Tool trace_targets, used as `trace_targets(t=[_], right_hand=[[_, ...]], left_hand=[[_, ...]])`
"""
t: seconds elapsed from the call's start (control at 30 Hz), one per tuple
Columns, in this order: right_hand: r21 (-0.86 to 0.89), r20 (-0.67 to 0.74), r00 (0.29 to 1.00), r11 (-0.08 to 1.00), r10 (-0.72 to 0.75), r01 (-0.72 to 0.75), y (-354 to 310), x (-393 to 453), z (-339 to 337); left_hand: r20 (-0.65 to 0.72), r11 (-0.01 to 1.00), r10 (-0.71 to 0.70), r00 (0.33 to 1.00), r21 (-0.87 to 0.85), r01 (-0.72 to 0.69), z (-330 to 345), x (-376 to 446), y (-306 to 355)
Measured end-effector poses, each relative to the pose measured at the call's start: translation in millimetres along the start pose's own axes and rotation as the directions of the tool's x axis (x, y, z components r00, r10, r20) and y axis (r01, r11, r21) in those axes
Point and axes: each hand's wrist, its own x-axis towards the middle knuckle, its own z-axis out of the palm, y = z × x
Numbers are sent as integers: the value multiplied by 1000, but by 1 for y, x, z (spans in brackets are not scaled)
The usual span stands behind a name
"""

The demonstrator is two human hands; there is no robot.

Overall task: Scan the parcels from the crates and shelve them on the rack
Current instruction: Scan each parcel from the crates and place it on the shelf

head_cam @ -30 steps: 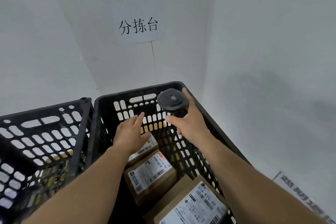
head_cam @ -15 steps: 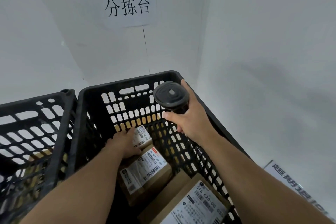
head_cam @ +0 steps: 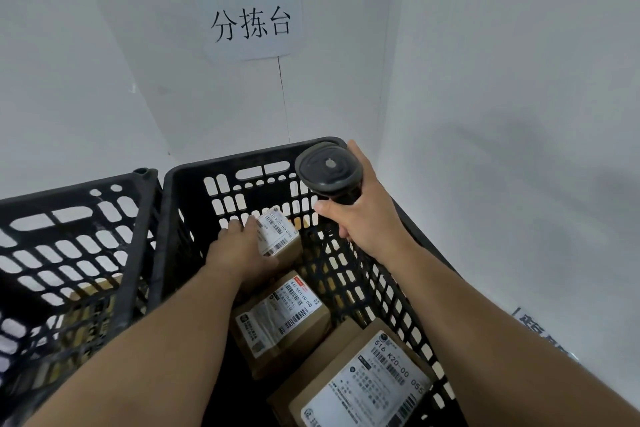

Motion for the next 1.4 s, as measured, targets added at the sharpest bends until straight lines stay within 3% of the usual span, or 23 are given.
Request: trace_targets(t=[0.3,0.47,0.7,0.93,1.13,1.4], right_hand=[[49,-64,995,995,-83,86,-44,-46,-13],[57,-122,980,985,-155,162,-69,-105,-44],[68,-236,960,983,-149,169,-74,-211,-103],[93,-305,944,983,-126,161,-69,-289,-141],[117,-314,942,980,-116,160,-70,-323,-149],[115,-312,947,987,-72,113,-68,-327,-137]], left_hand=[[-253,991,135,958,9,-137,-60,-68,25],[-354,974,228,907,80,-214,-77,-132,48],[-440,942,336,833,155,-298,-81,-233,102],[-477,881,459,750,355,-314,-63,-308,148],[-412,881,420,809,398,-255,-39,-328,152],[-404,879,455,794,347,-327,-46,-329,153]])
